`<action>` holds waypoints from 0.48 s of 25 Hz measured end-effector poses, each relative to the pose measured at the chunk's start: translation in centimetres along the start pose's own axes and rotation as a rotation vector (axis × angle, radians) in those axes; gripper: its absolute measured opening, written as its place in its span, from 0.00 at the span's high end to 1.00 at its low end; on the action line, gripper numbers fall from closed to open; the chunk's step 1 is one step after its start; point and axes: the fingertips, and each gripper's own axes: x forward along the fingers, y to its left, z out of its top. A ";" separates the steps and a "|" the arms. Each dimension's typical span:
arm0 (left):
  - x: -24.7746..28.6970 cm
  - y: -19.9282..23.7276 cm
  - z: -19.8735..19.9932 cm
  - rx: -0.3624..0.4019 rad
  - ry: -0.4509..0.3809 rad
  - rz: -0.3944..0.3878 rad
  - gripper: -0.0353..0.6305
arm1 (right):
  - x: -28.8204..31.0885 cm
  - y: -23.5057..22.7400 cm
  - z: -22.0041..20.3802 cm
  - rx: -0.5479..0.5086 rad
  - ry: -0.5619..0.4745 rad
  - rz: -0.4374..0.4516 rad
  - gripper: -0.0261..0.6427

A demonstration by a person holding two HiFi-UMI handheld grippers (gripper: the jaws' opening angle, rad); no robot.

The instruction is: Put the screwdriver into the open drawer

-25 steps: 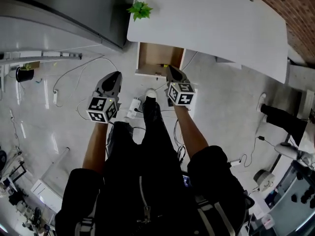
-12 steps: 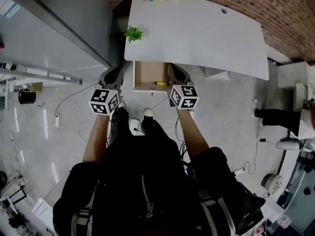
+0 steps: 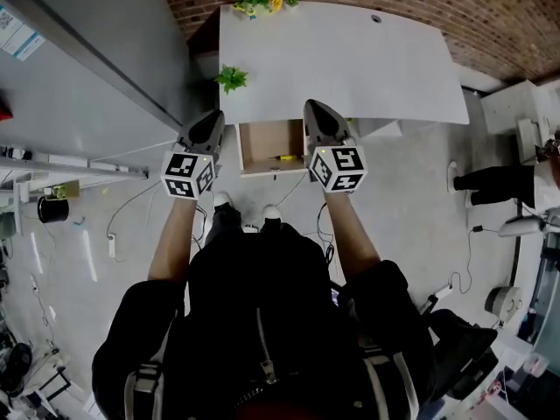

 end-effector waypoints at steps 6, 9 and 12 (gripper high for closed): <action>1.0 -1.3 -0.4 -0.006 0.009 -0.024 0.89 | -0.9 -1.0 -0.4 0.003 0.012 -0.013 0.95; 1.4 -1.9 -0.7 -0.007 0.015 -0.026 0.89 | -1.2 -1.3 -0.8 -0.004 0.025 -0.003 0.95; 1.7 -2.4 -0.8 -0.007 0.017 -0.022 0.89 | -1.3 -1.7 -0.9 -0.010 0.030 0.008 0.95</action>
